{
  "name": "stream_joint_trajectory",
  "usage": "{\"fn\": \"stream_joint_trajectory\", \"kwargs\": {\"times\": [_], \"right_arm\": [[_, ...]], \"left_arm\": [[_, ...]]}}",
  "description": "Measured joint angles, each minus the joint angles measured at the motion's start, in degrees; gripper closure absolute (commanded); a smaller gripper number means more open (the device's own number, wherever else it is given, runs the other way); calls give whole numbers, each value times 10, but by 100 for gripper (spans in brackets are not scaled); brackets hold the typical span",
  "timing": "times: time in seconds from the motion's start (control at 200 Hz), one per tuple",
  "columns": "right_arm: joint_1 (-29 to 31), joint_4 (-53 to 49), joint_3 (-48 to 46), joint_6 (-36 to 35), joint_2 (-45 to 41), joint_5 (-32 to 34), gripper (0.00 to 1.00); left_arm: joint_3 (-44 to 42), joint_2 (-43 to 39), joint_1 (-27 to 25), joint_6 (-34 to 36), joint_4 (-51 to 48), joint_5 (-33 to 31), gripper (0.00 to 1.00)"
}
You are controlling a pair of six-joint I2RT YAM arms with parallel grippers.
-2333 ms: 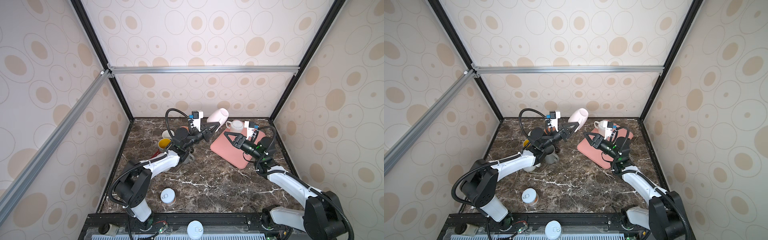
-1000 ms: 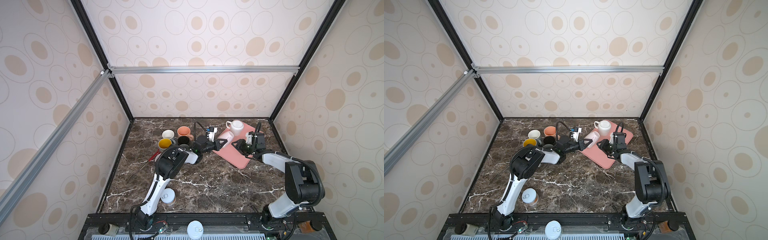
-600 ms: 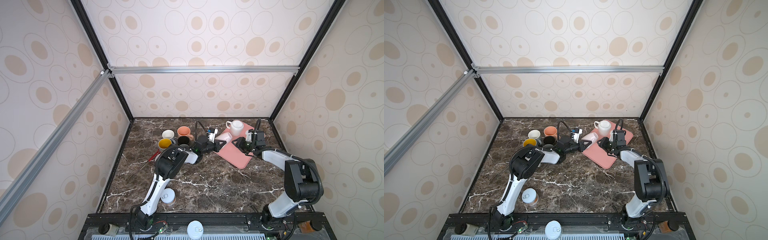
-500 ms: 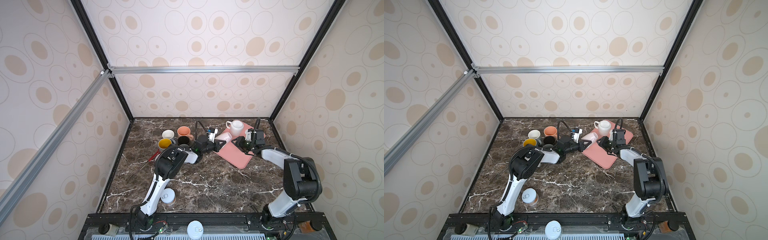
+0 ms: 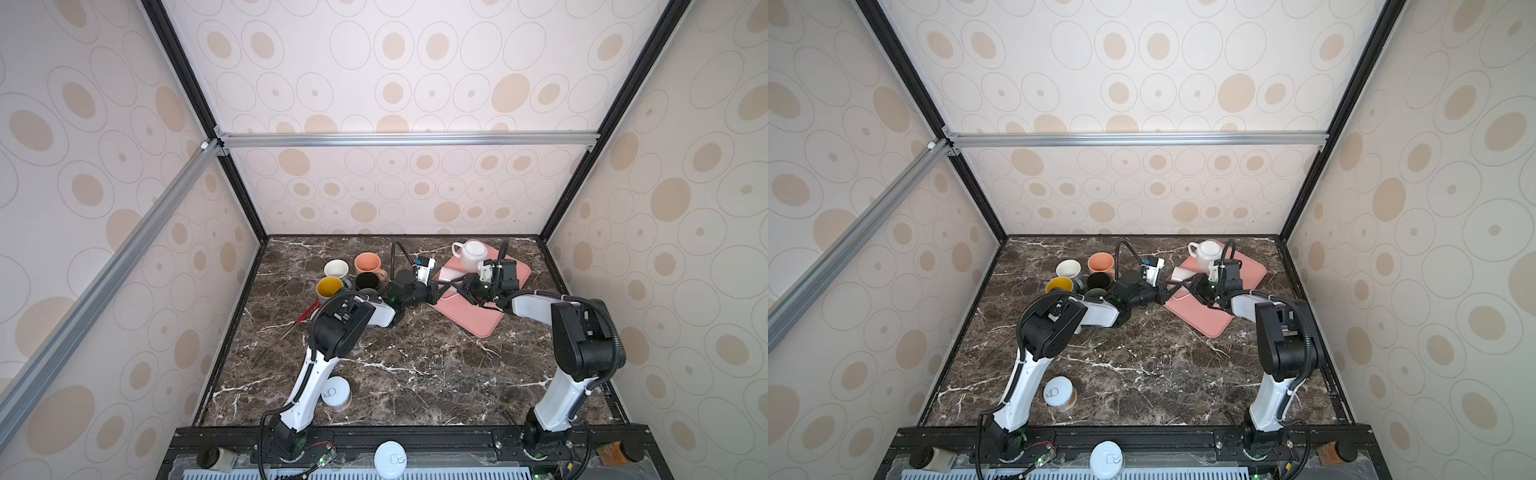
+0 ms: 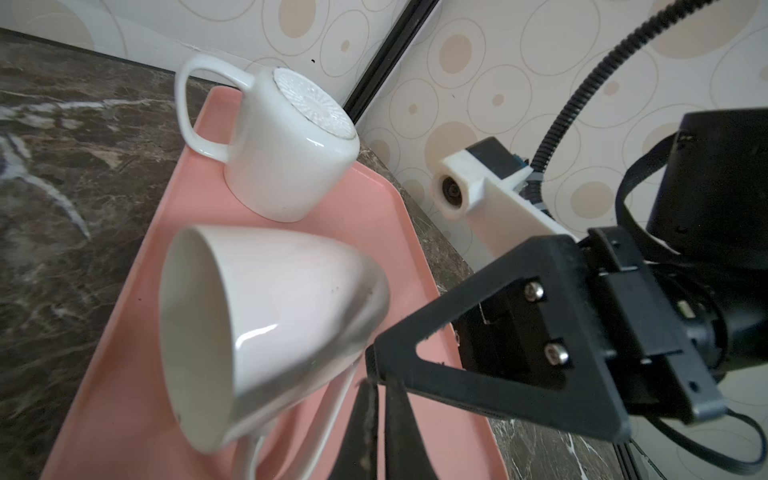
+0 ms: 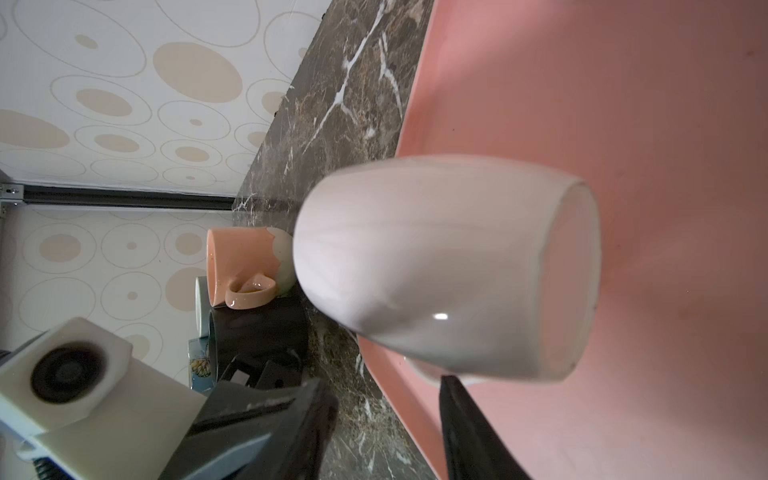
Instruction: Turn the mug right side up
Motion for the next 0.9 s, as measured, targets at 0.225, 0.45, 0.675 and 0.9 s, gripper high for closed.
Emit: {"fn": "stream_joint_trajectory", "kwargs": {"times": [0.225, 0.45, 0.675, 0.9], "right_arm": [[1, -18, -4, 12, -3, 30, 54], [1, -48, -21, 17, -28, 76, 53], [-5, -62, -21, 23, -39, 109, 52], [-13, -66, -19, 26, -36, 110, 52]], "left_arm": [[-9, -53, 0, 50, -73, -16, 80], [105, -69, 0, 132, -237, -73, 53], [352, 39, 11, 192, -417, -105, 43], [552, 183, 32, 235, -549, -76, 42]]}}
